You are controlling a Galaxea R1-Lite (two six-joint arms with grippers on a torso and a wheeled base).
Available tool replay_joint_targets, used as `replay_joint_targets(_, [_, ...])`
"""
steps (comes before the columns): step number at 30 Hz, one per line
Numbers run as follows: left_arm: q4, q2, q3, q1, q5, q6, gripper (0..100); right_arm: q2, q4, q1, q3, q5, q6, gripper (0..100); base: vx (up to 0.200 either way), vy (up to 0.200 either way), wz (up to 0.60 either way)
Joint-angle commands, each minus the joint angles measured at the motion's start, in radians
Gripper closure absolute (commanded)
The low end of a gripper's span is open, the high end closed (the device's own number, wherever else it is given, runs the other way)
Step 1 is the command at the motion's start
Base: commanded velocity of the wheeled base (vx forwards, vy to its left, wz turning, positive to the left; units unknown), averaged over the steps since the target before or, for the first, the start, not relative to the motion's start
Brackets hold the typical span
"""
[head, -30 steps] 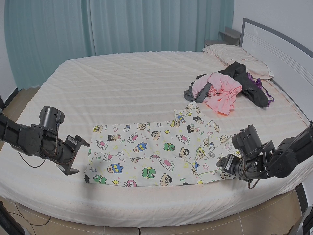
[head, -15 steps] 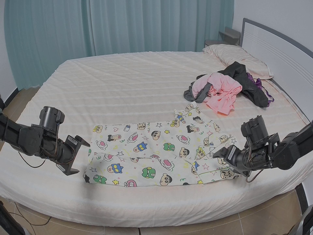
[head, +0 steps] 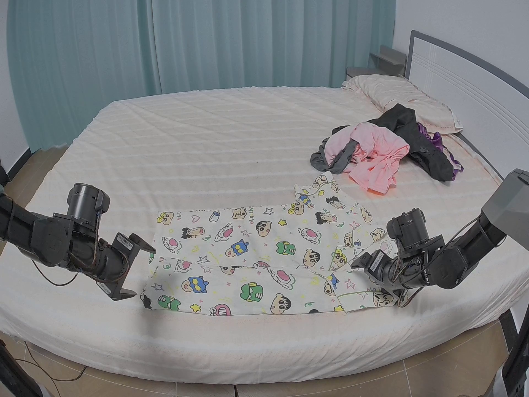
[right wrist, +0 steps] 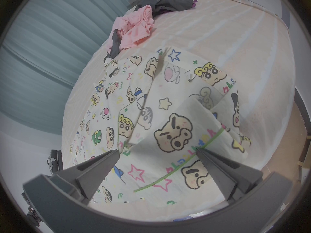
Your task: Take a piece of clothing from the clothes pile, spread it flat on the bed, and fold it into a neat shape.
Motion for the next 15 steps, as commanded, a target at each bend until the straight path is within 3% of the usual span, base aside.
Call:
replay_joint_targets(1, [-0.012, -0.008, 0.025, 0.002, 0.001, 0.076, 0, 0.014, -0.001, -0.020, 0.002, 0.000, 0.000, 0, 0.000, 0.000, 0.00])
replay_joint_targets(2, [-0.012, -0.008, 0.025, 0.002, 0.001, 0.076, 0, 0.014, -0.001, -0.020, 0.002, 0.000, 0.000, 0, 0.000, 0.000, 0.00])
replay_joint_targets(3, [-0.023, -0.002, 0.028, 0.008, 0.002, 0.153, 0, -0.020, -0.001, -0.020, 0.002, 0.000, 0.000, 0, 0.000, 0.000, 0.00])
replay_joint_targets(5, [-0.024, 0.004, 0.026, 0.017, 0.002, 0.216, 0, -0.038, -0.001, -0.020, 0.003, 0.002, 0.000, 0, 0.000, 0.000, 0.00])
replay_joint_targets(9, [-0.023, 0.019, 0.028, 0.057, -0.024, 0.491, 0, -0.075, -0.001, -0.017, 0.016, 0.000, -0.013, 0, 0.000, 0.000, 0.00])
replay_joint_targets(10, [-0.023, 0.019, 0.028, 0.057, -0.025, 0.497, 0, -0.075, -0.001, -0.017, 0.016, 0.000, -0.013, 0, 0.000, 0.000, 0.00])
replay_joint_targets(11, [-0.023, 0.035, 0.020, 0.069, -0.042, 0.583, 0, -0.077, -0.001, -0.015, 0.020, 0.000, -0.022, 0, 0.000, 0.000, 0.00])
replay_joint_targets(15, [-0.024, 0.075, 0.006, 0.072, -0.084, 0.725, 0, -0.081, -0.003, -0.015, 0.037, -0.001, -0.036, 0, 0.000, 0.000, 0.00])
